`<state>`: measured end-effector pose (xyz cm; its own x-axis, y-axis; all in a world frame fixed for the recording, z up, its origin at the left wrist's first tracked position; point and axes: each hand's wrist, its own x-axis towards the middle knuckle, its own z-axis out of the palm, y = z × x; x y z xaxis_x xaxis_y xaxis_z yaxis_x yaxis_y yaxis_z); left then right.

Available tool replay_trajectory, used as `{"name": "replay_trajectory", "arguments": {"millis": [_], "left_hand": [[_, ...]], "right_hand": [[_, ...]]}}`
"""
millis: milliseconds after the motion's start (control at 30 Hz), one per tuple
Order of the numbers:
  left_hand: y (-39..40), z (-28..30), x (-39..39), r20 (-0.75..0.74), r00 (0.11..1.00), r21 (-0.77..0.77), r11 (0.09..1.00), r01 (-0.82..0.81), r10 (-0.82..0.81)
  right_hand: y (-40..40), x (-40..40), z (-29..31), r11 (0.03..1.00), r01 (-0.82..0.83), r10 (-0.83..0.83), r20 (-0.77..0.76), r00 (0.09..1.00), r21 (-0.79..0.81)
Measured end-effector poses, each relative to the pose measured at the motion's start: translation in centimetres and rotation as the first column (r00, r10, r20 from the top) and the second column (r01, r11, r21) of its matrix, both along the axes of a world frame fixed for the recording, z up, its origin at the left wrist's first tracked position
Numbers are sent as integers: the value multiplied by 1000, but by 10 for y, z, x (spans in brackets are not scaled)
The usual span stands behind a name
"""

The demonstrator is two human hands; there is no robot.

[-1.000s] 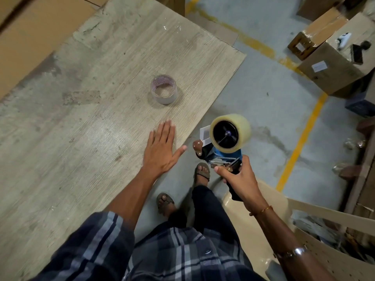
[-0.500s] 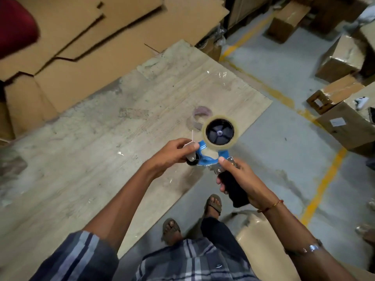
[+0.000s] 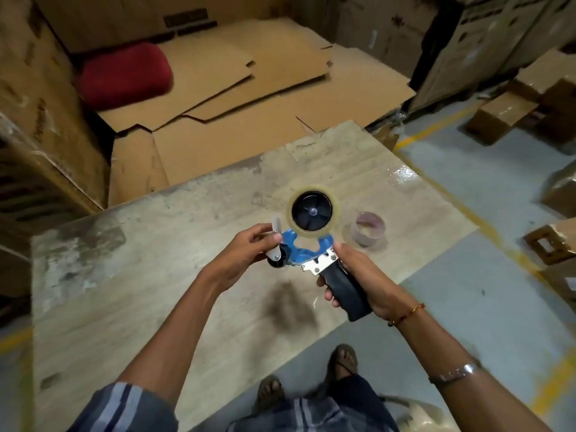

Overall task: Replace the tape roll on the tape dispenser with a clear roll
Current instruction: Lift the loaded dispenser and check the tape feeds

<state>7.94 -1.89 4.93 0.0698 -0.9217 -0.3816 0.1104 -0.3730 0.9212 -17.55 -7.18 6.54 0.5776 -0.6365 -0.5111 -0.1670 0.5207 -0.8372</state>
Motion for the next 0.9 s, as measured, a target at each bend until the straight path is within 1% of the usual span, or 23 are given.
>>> {"name": "replay_trajectory", "arguments": {"millis": [100,200,300,433,567,667,767,900], "left_hand": [[2,-10,7,33,987,31,987,-157,156],[0,-29,5,125,936,77,938,-339,328],[-3,-49,-1,163,866,138,858,-494,472],[-10,-71,-11,210,786,173,769,-615,581],[-20,-81,-23,239,740,200,713,-671,629],[-28,-94,-32,283,717,217,686,-695,637],[-35,-92,-41,336,687,214,658,-722,644],[-45,-90,-52,444,596,176,588,-790,669]], "right_hand": [[-16,20,-7,985,-98,82,-112,990,-141],[-43,37,-18,949,-182,125,-222,967,-258],[-71,50,-34,903,-317,227,-305,925,-290],[-106,61,-55,803,-506,386,-372,844,-315],[-139,70,-79,723,-590,457,-393,798,-358],[-160,73,-91,637,-647,488,-431,759,-419],[-173,74,-100,594,-678,522,-435,734,-432],[-182,73,-108,534,-701,534,-454,713,-473]]}}
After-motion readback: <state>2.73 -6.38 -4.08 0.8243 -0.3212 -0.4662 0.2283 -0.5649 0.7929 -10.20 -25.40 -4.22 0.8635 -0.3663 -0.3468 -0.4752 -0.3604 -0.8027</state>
